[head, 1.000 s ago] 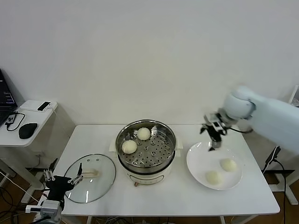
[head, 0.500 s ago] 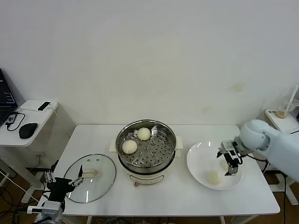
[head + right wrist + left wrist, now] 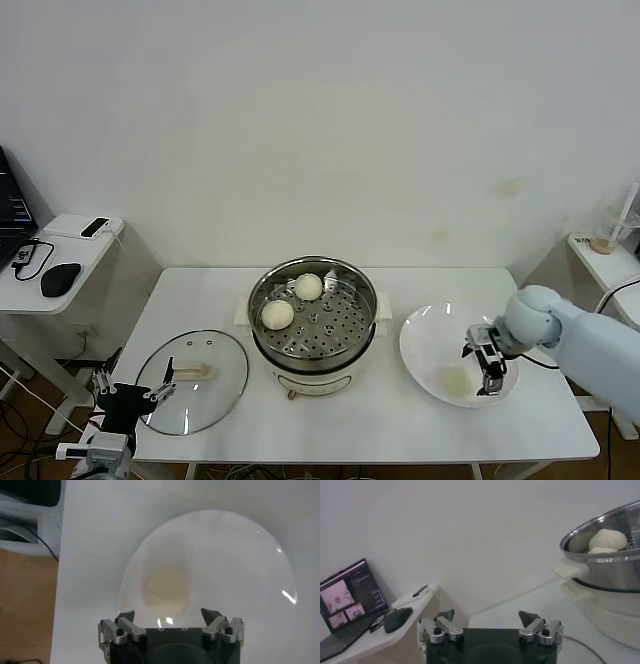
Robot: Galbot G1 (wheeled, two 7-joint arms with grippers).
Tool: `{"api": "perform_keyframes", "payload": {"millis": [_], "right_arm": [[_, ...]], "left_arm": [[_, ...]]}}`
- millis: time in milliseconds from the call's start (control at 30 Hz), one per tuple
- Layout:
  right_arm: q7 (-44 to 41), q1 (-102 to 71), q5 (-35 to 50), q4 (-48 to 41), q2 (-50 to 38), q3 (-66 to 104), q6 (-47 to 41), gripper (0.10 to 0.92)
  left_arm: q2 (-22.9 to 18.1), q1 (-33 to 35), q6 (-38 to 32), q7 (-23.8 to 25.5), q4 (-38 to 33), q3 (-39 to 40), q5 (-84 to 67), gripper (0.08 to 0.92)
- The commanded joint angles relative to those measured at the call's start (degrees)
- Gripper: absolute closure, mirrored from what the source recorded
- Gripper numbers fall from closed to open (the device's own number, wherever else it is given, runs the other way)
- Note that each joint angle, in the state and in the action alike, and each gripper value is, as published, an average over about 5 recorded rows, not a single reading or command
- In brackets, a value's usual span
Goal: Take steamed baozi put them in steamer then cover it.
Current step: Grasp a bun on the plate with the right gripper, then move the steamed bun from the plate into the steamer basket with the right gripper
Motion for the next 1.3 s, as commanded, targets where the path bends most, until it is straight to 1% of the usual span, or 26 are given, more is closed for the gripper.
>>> {"api": "perform_keyframes", "payload": {"millis": [33, 200, 300, 500, 567, 667, 800, 1000, 1167, 1300], "right_arm": [[0.99, -3.26, -1.26, -2.34, 3.90, 2.07, -0.69, 0.203], [0.81, -3.24, -1.17, -2.49, 4.17, 2.00, -1.31, 0.205], [0.67, -3.13, -1.07, -2.40, 3.98, 2.09, -1.70, 0.229], [0.31, -3.21, -1.62, -2.90, 3.39, 2.50, -1.84, 0.359], [0.12, -3.35, -1.76, -3.07, 3.32, 2.92, -1.76, 0.393], [-0.27, -2.96, -1.54, -2.75, 2.93, 3.62, -1.68, 0.420], [-1.42, 0.35, -0.30, -1.53, 1.29, 3.18, -1.30, 0.436], [-3.85, 11.45, 3.22, -0.73, -0.83, -1.00, -0.28, 0.439], [-5.34, 22.17, 7.05, -1.14, 0.46, -2.93, 0.09, 0.432], [-5.59, 30.13, 9.32, -1.73, 3.40, -7.26, 0.11, 0.429]], "left_arm": [[-0.01, 0.01, -0.01, 0.03, 0.02, -0.03, 0.02, 0.177], [-0.08, 0.06, -0.02, 0.01, -0.03, -0.18, 0.00, 0.177], [-0.13, 0.06, -0.02, -0.01, -0.07, -0.19, 0.00, 0.177], [-0.36, -0.02, -0.06, -0.08, -0.09, 0.00, 0.01, 0.177], [-0.41, -0.02, -0.08, -0.08, -0.15, 0.09, 0.01, 0.177], [-0.43, 0.00, -0.07, -0.08, -0.31, 0.17, 0.01, 0.177], [-0.28, -0.06, -0.04, -0.08, -0.38, 0.14, 0.00, 0.177], [0.00, -0.27, -0.01, -0.05, -0.43, 0.21, -0.06, 0.177], [0.03, -0.63, -0.01, -0.06, -0.42, 0.70, -0.07, 0.177], [0.16, -0.60, -0.10, -0.07, -0.62, 0.80, -0.19, 0.177]]}}
